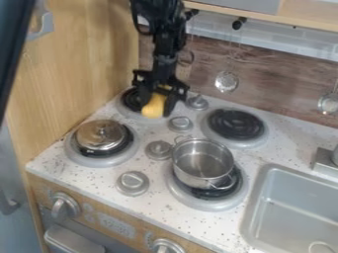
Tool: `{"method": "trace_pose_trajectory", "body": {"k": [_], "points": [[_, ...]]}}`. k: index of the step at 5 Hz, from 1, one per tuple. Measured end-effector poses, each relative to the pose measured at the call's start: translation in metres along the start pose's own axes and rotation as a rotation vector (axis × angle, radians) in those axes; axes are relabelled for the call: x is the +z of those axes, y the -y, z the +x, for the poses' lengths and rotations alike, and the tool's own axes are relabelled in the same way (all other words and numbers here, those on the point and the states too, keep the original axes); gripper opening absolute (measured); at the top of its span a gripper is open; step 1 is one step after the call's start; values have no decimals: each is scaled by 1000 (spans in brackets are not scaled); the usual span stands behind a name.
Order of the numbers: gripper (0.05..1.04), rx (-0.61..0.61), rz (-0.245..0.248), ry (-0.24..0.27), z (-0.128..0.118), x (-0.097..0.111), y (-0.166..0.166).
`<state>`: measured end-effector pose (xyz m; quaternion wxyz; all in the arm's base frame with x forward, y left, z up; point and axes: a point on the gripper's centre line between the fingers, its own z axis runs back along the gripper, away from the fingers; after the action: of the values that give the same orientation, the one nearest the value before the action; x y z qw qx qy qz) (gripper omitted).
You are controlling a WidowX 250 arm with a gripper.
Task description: Take the banana from the pot and put it between the left stoves
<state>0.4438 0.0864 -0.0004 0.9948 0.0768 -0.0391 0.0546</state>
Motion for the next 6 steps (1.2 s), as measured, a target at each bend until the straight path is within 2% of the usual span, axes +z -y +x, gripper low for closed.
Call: {"method": "trace_pose_trajectory", "body": {"k": [1, 2, 3, 4, 5, 6], "points": [[598, 5, -25, -17, 2, -19, -3], [657, 27, -32, -44, 0, -34, -8], [960, 53, -70, -48, 0, -34, -2], [1018, 47, -75, -55, -6, -34, 1], [1003, 19, -84, -19, -15, 3, 4], [998, 4, -118, 12, -35, 33, 8]]}}
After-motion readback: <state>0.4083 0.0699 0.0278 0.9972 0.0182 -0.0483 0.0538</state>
